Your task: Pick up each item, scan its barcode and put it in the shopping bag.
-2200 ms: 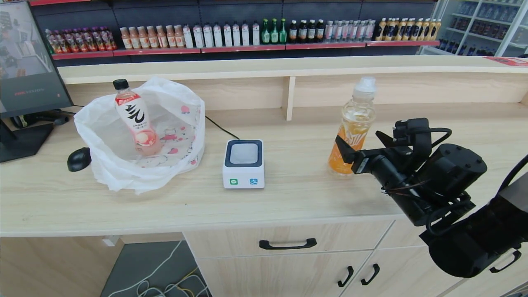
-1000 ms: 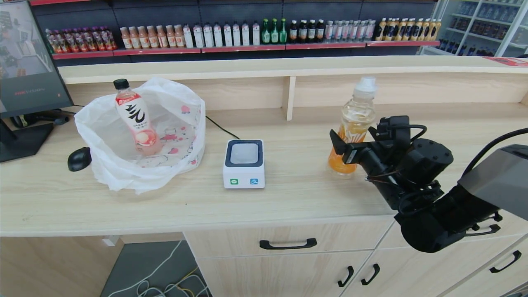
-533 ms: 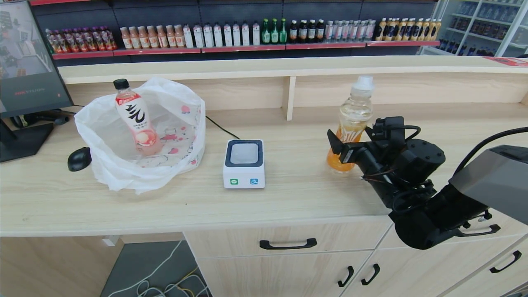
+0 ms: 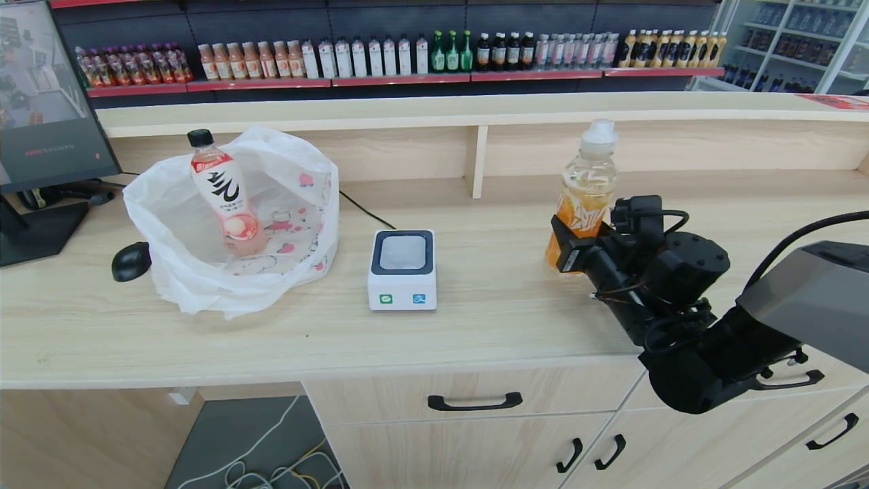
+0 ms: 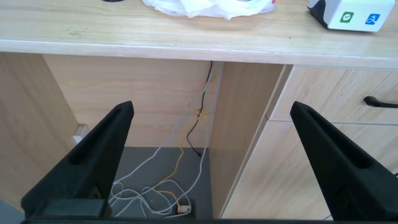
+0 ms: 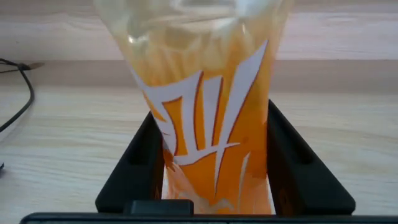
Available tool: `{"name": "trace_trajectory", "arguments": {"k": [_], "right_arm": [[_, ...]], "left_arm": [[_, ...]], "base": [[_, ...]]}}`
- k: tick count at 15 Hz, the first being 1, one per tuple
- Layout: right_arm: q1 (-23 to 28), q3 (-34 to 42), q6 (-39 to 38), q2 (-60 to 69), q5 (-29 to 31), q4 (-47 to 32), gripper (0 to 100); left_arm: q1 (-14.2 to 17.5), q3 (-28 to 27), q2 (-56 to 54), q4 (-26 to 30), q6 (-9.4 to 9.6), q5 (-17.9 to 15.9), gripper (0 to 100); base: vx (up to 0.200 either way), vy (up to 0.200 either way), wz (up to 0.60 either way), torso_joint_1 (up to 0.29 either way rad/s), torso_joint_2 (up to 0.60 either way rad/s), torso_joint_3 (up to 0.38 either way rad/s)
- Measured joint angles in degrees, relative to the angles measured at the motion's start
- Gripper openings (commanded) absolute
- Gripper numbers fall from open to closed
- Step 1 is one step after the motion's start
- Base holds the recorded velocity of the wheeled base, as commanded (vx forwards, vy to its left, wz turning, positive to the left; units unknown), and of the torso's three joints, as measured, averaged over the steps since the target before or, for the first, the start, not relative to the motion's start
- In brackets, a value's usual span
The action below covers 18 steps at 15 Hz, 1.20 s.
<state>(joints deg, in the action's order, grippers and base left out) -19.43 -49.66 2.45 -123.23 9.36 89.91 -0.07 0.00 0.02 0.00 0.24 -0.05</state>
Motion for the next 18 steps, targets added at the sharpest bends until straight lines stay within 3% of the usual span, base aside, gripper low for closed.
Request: {"name": "trace_trajectory", "arguments": {"k": [10,18], "right_arm": [[-0.88,3.86,0.41,6.36,-2.77,-0.07,0],[-5.84,10.39,5.32,19.76,-2.83,0.11,0]], "left_arm": [[0.02,0.00,0.00,0.00,0.02,0.00,100],[0.05,0.00,0.00,0.00,0.02,0.00,100]], "base": [[0.000,0.000,0.00,0.000,0.00,0.000],[0.000,0.000,0.00,0.000,0.00,0.000]]}}
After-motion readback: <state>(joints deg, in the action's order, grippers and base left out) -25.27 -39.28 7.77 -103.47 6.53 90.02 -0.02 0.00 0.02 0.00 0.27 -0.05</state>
